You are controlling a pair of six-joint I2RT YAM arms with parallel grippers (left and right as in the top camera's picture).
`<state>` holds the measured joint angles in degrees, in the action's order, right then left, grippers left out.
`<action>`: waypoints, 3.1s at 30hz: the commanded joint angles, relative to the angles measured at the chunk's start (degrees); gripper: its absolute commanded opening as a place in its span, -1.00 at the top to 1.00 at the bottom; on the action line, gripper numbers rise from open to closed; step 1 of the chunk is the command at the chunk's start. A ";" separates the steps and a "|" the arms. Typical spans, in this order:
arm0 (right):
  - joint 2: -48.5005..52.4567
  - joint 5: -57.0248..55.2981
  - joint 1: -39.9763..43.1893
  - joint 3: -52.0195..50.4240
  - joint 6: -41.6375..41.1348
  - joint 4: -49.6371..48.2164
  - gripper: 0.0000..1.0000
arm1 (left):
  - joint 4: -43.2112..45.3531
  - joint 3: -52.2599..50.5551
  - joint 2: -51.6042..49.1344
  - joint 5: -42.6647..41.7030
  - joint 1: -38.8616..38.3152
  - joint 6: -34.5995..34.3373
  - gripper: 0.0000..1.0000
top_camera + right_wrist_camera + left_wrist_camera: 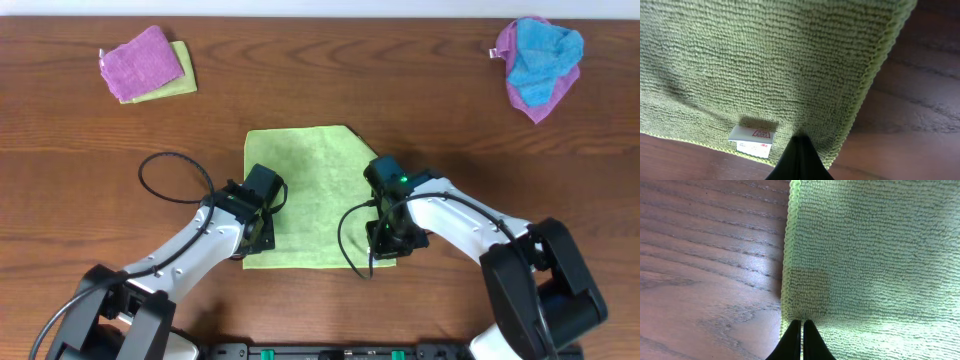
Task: Fold the cloth
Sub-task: 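Release the cloth and move both grippers to its bottom corners, then grasp the cloth's bottom-left and bottom-right corners with both grippers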
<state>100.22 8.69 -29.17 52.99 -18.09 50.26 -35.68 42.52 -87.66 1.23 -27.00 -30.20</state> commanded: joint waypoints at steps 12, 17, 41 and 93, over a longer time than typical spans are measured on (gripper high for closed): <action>2.40 -4.61 0.26 7.21 -0.83 1.31 0.31 | -0.50 1.36 -0.39 -0.83 0.42 -0.17 0.89; 2.40 -4.61 0.26 12.52 -0.07 4.07 0.10 | -2.01 4.11 -0.39 -0.52 0.48 1.09 0.88; -15.89 -11.69 13.88 16.74 11.34 9.51 -0.18 | -13.22 8.59 8.41 -7.61 14.25 5.95 0.88; -33.03 20.68 20.76 -25.70 4.66 -18.62 -0.30 | 4.74 -26.71 40.41 -24.33 15.37 -21.07 0.11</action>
<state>67.07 27.62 -10.04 27.57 -16.23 31.33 -31.92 15.99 -47.24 -22.59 -12.62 -51.27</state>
